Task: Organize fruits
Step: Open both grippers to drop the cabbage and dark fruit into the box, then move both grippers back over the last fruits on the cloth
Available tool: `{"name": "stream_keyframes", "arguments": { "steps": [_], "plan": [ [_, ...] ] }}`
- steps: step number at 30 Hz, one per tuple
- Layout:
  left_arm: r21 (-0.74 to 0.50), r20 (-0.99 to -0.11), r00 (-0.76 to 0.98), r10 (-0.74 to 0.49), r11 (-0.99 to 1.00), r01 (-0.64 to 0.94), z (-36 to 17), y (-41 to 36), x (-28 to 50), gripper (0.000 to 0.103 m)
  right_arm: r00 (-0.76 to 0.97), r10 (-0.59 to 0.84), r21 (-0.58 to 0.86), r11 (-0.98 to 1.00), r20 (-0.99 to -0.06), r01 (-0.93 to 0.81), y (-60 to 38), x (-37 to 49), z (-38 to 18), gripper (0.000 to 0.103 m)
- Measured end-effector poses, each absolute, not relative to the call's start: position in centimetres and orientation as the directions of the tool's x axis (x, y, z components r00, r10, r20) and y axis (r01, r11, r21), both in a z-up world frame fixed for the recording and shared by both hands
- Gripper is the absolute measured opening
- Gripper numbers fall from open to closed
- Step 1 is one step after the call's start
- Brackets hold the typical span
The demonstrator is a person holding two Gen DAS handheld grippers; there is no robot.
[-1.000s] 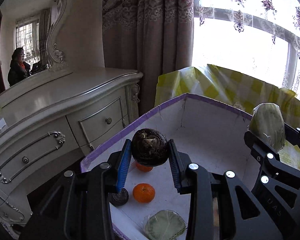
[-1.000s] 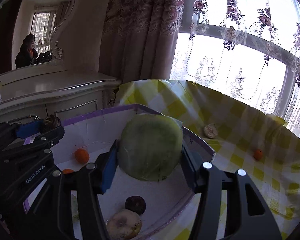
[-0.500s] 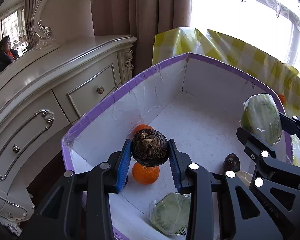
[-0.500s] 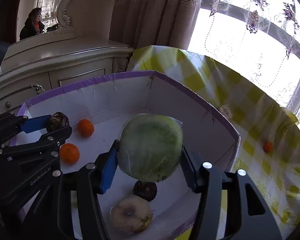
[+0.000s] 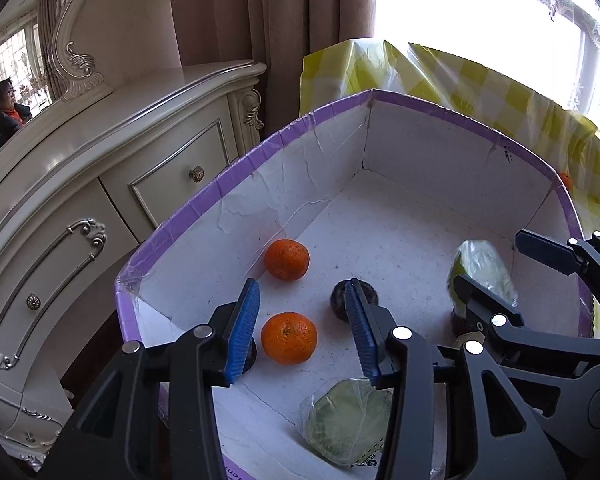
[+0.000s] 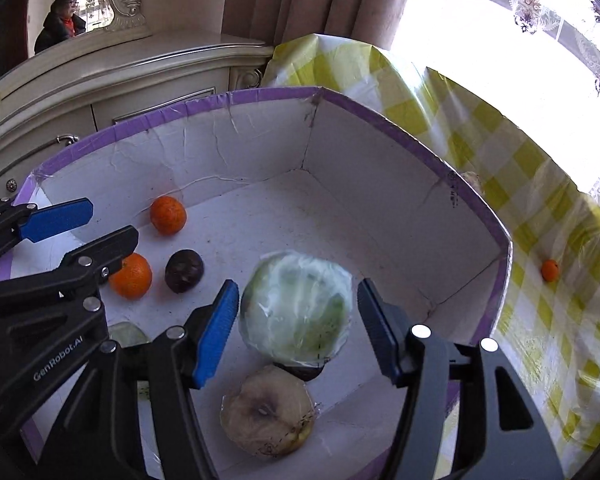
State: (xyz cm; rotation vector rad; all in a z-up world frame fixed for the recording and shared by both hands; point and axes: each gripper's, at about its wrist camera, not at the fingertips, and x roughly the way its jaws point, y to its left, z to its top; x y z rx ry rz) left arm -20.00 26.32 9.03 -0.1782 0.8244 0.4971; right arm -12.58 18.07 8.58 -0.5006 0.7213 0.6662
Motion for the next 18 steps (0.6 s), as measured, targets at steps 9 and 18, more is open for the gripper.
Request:
{"name": "stream_keyframes", "arguments": {
  "steps": [9, 18],
  "plan": [
    [0.086, -0.725, 0.539, 0.429, 0.833, -0.547, 9.4, 27.5, -20.3, 0.082, 0.578, 0.396, -0.174, 0.699, -0.713, -0.693, 17.2, -12.3, 9.2, 0.075],
    [0.086, -0.690, 0.557, 0.462, 0.817, -0.571, 10.1, 27.1, -20.6, 0.088, 0.651, 0.476, -0.158, 0.724, -0.591, -0.672, 15.3, -13.2, 11.0, 0.081]
  ]
}}
